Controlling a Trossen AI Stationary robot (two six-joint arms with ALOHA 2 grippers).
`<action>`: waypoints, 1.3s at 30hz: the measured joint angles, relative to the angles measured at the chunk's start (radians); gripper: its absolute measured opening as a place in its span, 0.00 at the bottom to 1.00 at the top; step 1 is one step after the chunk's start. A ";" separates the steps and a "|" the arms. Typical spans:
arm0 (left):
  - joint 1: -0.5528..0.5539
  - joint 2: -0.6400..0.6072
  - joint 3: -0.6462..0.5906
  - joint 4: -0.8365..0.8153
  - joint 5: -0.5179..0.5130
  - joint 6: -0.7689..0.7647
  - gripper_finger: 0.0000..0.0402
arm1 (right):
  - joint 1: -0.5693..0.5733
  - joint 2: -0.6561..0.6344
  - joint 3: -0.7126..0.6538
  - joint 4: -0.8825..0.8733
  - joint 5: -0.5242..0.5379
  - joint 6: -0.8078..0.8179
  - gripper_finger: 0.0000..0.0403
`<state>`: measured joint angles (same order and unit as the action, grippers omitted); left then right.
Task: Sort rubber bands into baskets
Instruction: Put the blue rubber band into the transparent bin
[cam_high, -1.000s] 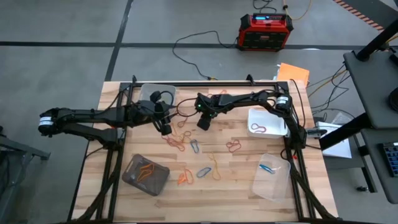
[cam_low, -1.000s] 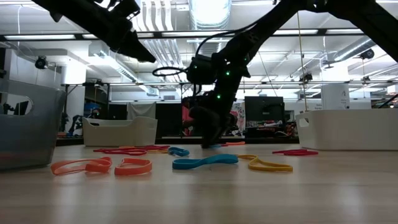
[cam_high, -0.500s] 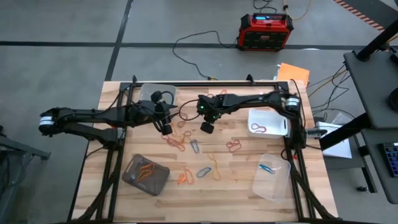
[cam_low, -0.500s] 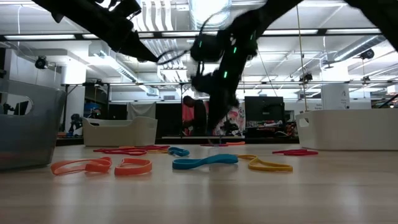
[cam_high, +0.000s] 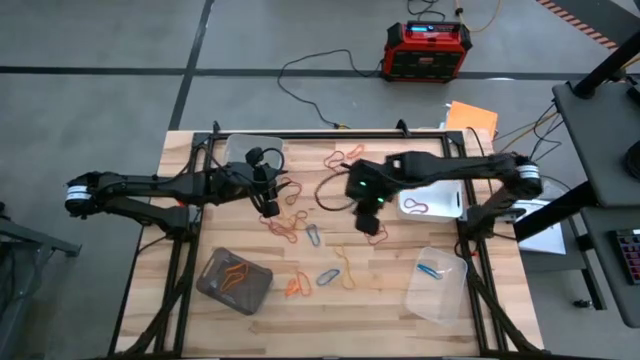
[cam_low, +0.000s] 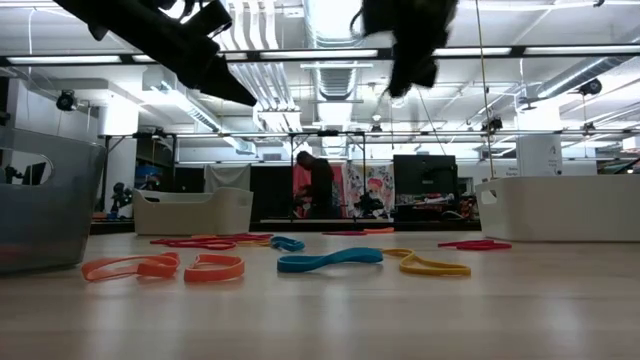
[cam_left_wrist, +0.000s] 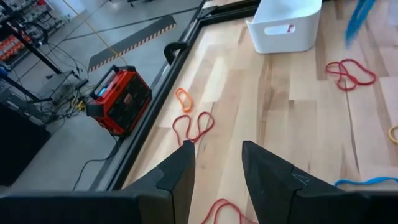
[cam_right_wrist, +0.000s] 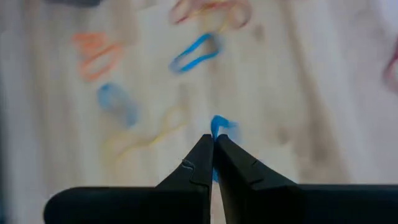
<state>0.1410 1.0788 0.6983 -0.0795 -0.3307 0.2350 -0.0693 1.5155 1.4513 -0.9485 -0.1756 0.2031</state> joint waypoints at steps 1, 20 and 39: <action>0.000 -0.001 0.000 0.000 0.000 0.006 0.29 | 0.020 -0.024 0.000 -0.030 -0.019 0.019 0.02; 0.000 0.008 0.000 0.010 0.053 0.064 0.29 | 0.548 -0.164 -0.046 -0.353 0.000 0.875 0.02; 0.000 0.020 0.002 0.080 0.062 0.123 0.29 | 0.684 -0.232 -0.417 -0.273 -0.060 1.283 0.03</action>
<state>0.1410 1.0988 0.6998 0.0005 -0.2691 0.3584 0.6144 1.2839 1.0345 -1.2212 -0.2354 1.4863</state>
